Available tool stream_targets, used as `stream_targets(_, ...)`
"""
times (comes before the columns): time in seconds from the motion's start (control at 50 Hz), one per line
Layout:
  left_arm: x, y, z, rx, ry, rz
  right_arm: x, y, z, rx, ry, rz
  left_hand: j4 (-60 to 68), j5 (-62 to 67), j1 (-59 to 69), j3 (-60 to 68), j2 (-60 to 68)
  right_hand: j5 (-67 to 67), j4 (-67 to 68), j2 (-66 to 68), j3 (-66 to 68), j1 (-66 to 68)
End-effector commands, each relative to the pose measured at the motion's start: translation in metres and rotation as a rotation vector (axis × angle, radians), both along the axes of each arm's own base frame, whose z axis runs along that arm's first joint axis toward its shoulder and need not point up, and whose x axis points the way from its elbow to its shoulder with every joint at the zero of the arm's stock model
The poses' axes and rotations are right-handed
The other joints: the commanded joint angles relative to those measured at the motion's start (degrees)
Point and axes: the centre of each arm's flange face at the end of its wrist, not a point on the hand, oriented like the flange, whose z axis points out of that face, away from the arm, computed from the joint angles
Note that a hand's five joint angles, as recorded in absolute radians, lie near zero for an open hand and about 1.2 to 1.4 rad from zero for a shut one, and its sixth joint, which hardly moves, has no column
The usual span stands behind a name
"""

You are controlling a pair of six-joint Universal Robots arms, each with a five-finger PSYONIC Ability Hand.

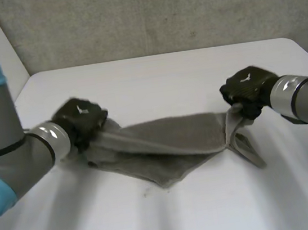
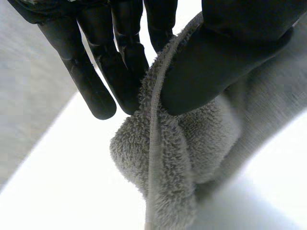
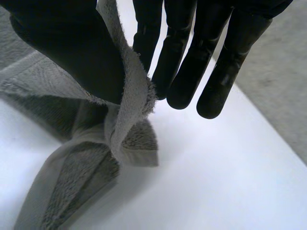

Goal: Fold the towel.

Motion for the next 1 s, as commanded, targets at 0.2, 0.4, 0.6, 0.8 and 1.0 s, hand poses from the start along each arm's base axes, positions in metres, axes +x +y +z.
stream_targets(0.2, -0.046, -0.109, 0.075, -0.733, 0.138, -0.009, 0.036, -0.095, 0.101, -0.741, -0.286, -0.157, 10.31, 11.55, 13.44, 10.61, 10.54, 14.55, 11.81, 13.1, 12.03, 24.92)
stream_targets(0.4, -0.044, -0.089, 0.147, -1.143, 0.407, 0.025, 0.026, -0.077, 0.165, -1.08, -0.494, -0.19, 10.31, 11.55, 13.44, 10.61, 10.54, 14.55, 11.81, 13.1, 12.03, 24.92)
stream_targets(0.6, -0.033, -0.069, 0.038, -0.61, 0.324, 0.014, 0.029, -0.065, 0.074, -0.676, -0.311, -0.092, 10.31, 11.55, 13.44, 10.61, 10.54, 14.55, 11.81, 13.1, 12.03, 24.92)
stream_targets(0.8, -0.021, -0.03, -0.073, -0.159, 0.117, 0.012, 0.021, -0.031, -0.044, -0.184, -0.126, -0.035, 10.31, 11.55, 13.44, 10.61, 10.54, 14.55, 11.81, 13.1, 12.03, 24.92)
stream_targets(1.0, -0.017, -0.021, -0.096, -0.047, 0.064, 0.018, -0.006, -0.023, -0.066, -0.049, -0.095, -0.105, -29.18, -27.94, -26.05, -28.87, -28.95, 14.55, 11.81, 13.1, 12.03, 24.92)
